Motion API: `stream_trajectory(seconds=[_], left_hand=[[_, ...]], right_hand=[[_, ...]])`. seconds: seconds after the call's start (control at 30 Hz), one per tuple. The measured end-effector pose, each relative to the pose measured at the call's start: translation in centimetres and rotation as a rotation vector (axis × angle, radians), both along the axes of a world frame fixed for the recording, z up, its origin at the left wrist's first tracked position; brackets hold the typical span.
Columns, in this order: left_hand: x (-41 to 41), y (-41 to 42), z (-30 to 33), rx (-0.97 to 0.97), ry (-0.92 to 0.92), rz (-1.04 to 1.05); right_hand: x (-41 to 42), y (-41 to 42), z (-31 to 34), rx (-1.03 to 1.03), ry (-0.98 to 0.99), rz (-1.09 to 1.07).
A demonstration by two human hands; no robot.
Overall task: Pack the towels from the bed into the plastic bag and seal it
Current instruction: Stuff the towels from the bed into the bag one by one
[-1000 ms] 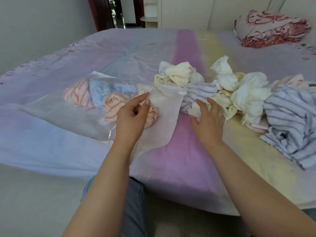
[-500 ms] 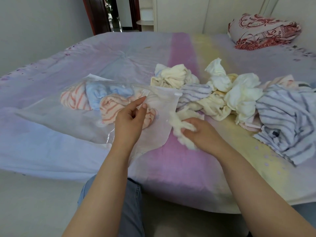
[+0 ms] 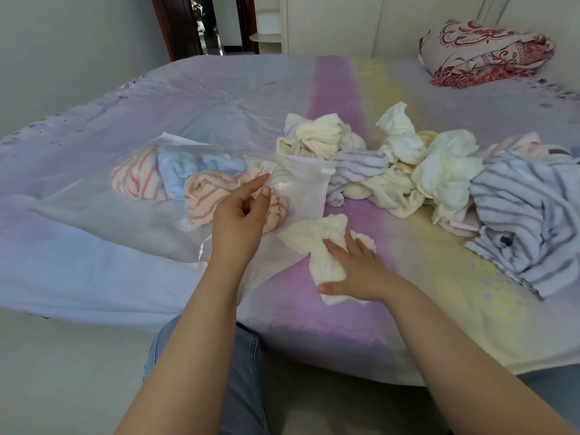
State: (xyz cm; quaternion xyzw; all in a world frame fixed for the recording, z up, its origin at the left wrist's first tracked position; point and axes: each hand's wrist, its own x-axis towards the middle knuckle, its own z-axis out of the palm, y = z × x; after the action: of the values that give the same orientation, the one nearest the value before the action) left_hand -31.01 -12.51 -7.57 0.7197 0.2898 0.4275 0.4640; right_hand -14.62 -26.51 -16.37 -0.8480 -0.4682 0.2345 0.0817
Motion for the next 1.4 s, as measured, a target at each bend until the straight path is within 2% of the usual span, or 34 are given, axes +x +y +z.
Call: stream_trajectory(seconds=[0.07, 0.1, 0.13, 0.23, 0.33, 0.4, 0.47, 0.53, 0.6, 0.63, 0.67, 0.73, 0.8, 0.87, 0.93, 1.0, 1.07, 1.17, 1.27, 1.4], left_hand=[[-0.1, 0.0, 0.1, 0.011, 0.014, 0.007], [-0.1, -0.1, 0.2, 0.020, 0.025, 0.010], [-0.1, -0.1, 0.2, 0.025, 0.033, 0.014], [-0.4, 0.0, 0.6, 0.033, 0.033, 0.028], [-0.8, 0.2, 0.9, 0.065, 0.040, 0.042], [-1.0, 0.2, 1.2, 0.058, 0.038, 0.014], [-1.0, 0.1, 1.3, 0.046, 0.029, 0.000], [-1.0, 0.1, 1.5, 0.049, 0.025, 0.013], [-1.3, 0.2, 1.7, 0.072, 0.022, 0.028], [-1.5, 0.3, 1.8, 0.088, 0.031, 0.031], [-1.8, 0.5, 1.8, 0.105, 0.046, 0.034], [-2.4, 1.0, 1.5, 0.120, 0.076, 0.045], [-2.6, 1.4, 1.1, 0.111, 0.082, 0.042], [-2.4, 1.4, 0.7, 0.091, 0.058, 0.021], [-1.9, 1.2, 0.5, 0.065, 0.022, 0.003], [-1.5, 0.9, 0.5, 0.040, -0.021, -0.010], [-1.4, 0.7, 0.8, 0.018, -0.065, -0.016], [-1.5, 1.3, 1.3, -0.015, -0.104, -0.012], [-1.6, 2.4, 1.7, -0.049, -0.135, 0.007], [-1.0, 2.9, 1.6, -0.074, -0.164, 0.028]], right_hand=[[0.2, -0.1, -0.8, 0.163, -0.103, -0.039], [0.5, 0.0, -0.6, 0.285, -0.088, -0.095], [0.6, 0.0, -0.1, 0.389, -0.022, -0.167], [0.4, -0.9, 1.8, 0.597, 0.348, -0.322], [-1.3, -1.6, 5.3, 0.712, 0.598, -0.221], [-2.8, 0.2, 7.1, 0.782, 0.605, -0.189], [-4.5, 3.4, 8.1, 0.879, 0.474, -0.215], [-5.7, 7.2, 7.6, 0.811, 0.254, -0.193], [-6.2, 10.2, 5.4, 0.474, -0.036, -0.022], [-6.3, 11.0, 4.3, 0.290, -0.142, 0.050], [-6.4, 11.2, 3.5, 0.193, -0.213, 0.075], [-6.7, 10.1, 3.3, 0.249, -0.272, 0.020], [-6.7, 8.3, 3.9, 0.357, -0.125, -0.080], [-6.3, 7.1, 4.8, 0.238, 0.110, -0.098], [-6.5, 7.5, 4.9, 0.075, 0.137, 0.002], [-7.0, 9.5, 4.6, 0.059, 0.133, 0.047], [-7.5, 12.3, 4.5, 0.144, 0.245, -0.012], [-8.4, 16.1, 5.0, 0.316, 0.390, 0.025], [-9.6, 17.2, 6.0, 0.468, 0.627, 0.012], [-8.6, 14.1, 6.1, 0.577, 0.516, 0.041]])
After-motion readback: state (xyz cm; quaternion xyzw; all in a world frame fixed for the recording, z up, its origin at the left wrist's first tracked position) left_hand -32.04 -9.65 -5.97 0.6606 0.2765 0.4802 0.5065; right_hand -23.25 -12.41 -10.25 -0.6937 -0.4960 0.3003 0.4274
